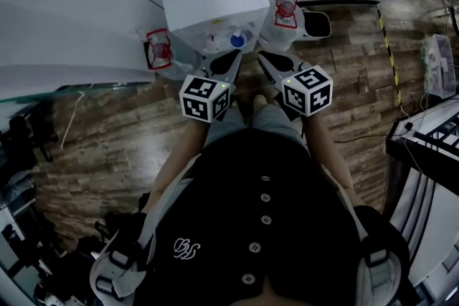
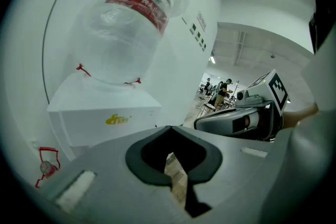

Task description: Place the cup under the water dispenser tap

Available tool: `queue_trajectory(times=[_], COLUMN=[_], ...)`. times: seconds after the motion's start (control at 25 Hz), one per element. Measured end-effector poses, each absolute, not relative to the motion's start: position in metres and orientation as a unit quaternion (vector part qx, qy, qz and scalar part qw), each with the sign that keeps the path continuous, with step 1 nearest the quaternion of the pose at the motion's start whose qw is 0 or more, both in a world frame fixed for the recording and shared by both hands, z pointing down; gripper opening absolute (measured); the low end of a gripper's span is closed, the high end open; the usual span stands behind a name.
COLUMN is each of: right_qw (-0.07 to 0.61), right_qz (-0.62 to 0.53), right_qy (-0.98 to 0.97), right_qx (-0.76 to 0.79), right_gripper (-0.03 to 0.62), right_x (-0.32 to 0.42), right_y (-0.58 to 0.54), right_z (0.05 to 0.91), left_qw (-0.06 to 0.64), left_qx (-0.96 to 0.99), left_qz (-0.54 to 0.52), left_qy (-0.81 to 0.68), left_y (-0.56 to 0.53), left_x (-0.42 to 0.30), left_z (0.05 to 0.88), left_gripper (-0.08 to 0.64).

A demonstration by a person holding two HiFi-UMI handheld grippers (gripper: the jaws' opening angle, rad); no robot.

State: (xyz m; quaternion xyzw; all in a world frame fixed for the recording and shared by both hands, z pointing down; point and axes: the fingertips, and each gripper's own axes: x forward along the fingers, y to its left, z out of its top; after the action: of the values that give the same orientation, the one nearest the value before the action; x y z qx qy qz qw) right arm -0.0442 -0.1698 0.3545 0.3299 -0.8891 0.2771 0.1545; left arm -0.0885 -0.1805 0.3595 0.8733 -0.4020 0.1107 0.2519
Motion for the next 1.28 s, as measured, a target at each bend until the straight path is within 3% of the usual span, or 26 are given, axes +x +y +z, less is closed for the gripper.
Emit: queue_trajectory(times=[0.96,1.28], right_qw=[0.193,0.186], right_qz=[0.204,0.236], right_qy=[-0.896,-0.891], right_qx=[0.343,0.341], right_gripper=[0.0,0.0], right_x=[-0.051,-0.055], right_y=[-0.161,-0.153], right_z=[0.34,0.35], left_qw=[0.255,0.279], left_qx=[0.895,0.886], left_qz=[0.152,0.145], left_qy=[-0.332,-0.341], left_y=[-0.16,-0.152], left_x=[-0.069,-0.073], left_z=[0.366,0.37], left_gripper=[0.005,0.005])
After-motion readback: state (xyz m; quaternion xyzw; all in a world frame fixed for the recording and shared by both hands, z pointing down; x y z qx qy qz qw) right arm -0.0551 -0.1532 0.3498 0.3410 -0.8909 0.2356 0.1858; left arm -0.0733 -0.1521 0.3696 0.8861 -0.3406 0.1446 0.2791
